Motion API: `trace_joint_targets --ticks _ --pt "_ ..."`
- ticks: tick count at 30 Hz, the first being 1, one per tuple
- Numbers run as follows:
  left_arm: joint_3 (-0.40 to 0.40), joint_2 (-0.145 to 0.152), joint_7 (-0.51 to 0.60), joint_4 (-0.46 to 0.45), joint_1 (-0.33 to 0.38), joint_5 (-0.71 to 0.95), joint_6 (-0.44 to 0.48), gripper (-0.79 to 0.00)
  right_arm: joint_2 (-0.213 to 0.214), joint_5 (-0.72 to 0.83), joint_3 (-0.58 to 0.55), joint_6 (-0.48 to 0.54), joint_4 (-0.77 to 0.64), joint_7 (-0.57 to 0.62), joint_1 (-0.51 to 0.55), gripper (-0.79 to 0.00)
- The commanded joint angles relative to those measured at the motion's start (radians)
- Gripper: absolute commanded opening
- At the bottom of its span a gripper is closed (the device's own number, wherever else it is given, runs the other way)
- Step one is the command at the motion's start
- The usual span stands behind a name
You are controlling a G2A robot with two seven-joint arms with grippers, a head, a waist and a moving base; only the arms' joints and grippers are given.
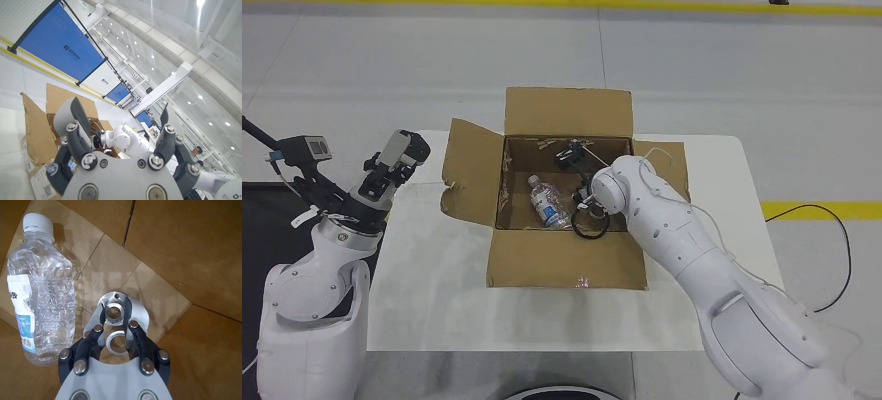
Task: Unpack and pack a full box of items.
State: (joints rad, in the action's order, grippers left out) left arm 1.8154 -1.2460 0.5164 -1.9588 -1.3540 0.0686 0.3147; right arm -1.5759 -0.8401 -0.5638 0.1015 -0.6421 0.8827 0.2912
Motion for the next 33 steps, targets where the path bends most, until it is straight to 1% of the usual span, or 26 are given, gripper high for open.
trace_joint_targets --ticks 1,7,9,10,11,12,17,21,24,27,30,33 --pt "0.000 0.000 0.000 0.000 0.000 0.000 0.000 0.000 -0.005 -0.006 0.002 0.002 0.009 0.002 -0.003 -0.591" --pt "0.000 0.000 0.000 0.000 0.000 0.000 0.000 0.000 -0.023 -0.017 0.007 0.006 0.039 0.006 -0.011 -0.610" --pt "0.000 0.000 0.000 0.000 0.000 0.000 0.000 0.000 -0.029 -0.021 0.008 0.008 0.049 0.008 -0.014 -0.637" --pt "0.000 0.000 0.000 0.000 0.000 0.000 0.000 0.000 -0.032 -0.022 0.008 0.010 0.054 0.009 -0.015 -0.665" --pt "0.000 0.000 0.000 0.000 0.000 0.000 0.000 0.000 -0.035 -0.024 0.008 0.011 0.059 0.008 -0.017 -0.736" --pt "0.000 0.000 0.000 0.000 0.000 0.000 0.000 0.000 -0.037 -0.025 0.008 0.011 0.064 0.007 -0.018 -0.785" --pt "0.000 0.000 0.000 0.000 0.000 0.000 0.000 0.000 -0.046 -0.027 -0.001 0.015 0.082 -0.009 -0.029 -0.785" --pt "0.000 0.000 0.000 0.000 0.000 0.000 0.000 0.000 -0.044 -0.033 -0.019 0.014 0.078 -0.026 -0.039 -0.785" --pt "0.000 0.000 0.000 0.000 0.000 0.000 0.000 0.000 -0.036 -0.033 -0.039 0.019 0.056 -0.035 -0.043 -0.785" --pt "0.000 0.000 0.000 0.000 0.000 0.000 0.000 0.000 -0.018 -0.016 -0.077 0.062 0.010 -0.059 -0.037 -0.785" --pt "0.000 0.000 0.000 0.000 0.000 0.000 0.000 0.000 0.012 -0.009 -0.127 0.110 -0.064 -0.070 -0.016 -0.785" --pt "0.000 0.000 0.000 0.000 0.000 0.000 0.000 0.000 0.052 -0.009 -0.193 0.152 -0.180 -0.065 0.030 -0.785"
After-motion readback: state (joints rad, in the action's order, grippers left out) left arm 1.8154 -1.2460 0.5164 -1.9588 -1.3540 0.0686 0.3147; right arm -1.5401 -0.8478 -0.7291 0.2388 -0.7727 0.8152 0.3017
